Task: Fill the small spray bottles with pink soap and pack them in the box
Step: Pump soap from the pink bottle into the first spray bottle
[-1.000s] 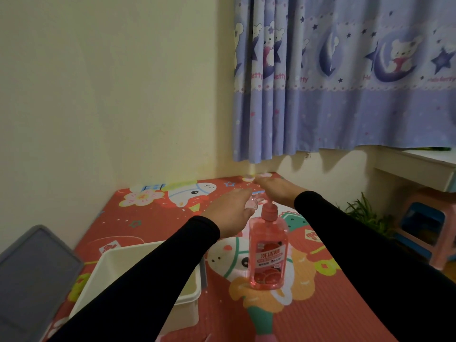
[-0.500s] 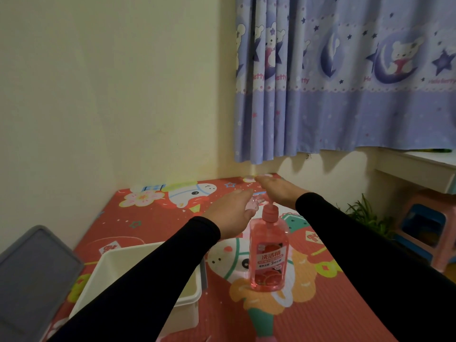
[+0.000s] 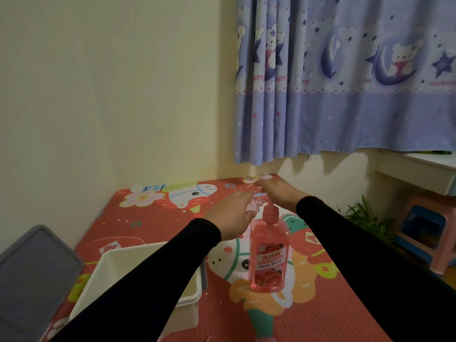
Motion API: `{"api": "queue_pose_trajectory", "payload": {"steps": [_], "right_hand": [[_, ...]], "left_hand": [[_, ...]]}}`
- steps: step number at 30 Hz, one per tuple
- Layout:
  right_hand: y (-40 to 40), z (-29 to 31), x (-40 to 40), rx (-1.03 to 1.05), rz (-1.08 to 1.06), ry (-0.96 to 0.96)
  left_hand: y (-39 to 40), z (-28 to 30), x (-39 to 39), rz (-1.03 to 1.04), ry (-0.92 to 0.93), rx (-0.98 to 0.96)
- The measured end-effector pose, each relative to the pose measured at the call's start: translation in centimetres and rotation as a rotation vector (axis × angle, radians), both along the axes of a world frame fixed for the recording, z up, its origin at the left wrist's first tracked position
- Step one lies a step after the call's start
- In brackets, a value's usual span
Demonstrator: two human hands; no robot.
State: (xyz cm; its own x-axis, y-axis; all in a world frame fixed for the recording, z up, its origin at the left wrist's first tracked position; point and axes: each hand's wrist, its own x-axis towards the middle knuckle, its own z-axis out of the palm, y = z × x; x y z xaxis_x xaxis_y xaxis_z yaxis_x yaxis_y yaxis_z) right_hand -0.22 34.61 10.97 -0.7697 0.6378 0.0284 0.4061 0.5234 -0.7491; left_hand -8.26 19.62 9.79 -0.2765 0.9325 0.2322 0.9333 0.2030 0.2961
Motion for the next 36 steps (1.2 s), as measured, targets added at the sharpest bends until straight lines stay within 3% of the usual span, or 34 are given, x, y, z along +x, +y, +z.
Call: {"api": "queue_pose_trajectory", "payload": {"steps": [6,11,17,24,29,32,36], "right_hand": [[-0.4,-0.8,0.1,0.194,0.046,-0.143],[-0.7,-0.8,0.0,0.220,0.032,-0.213],[-0.3,0.5,0.2,0.057,0.013,-0.038],[-0.8,-1.0,0.0,0.182,0.000,-0.200],[-1.2,-0.2,0.1,0.118,-0.005,-0.175],[-0.4,0.2,-0.1,0.012,0.030,-0.036],[-0.2,-0.3,-0.1,0.123,0.020,-0.094]], "left_hand": [[0.2,-0.9,0.1,-0.004,0.010,0.002],[0.0,-1.1,0.0,0.004,-0.002,-0.033],[0.1,0.1,0.0,0.006,0.002,0.004],[0.1,-1.3,0.0,0.018,0.011,-0.008],[0.0,-0.8,-0.1,-0.005,0.003,-0.022],[0.2,-0.2,-0.2,-0.005,-0.021,0.010],[0.3,-0.4,-0.4,-0.010,-0.010,0.024]]}}
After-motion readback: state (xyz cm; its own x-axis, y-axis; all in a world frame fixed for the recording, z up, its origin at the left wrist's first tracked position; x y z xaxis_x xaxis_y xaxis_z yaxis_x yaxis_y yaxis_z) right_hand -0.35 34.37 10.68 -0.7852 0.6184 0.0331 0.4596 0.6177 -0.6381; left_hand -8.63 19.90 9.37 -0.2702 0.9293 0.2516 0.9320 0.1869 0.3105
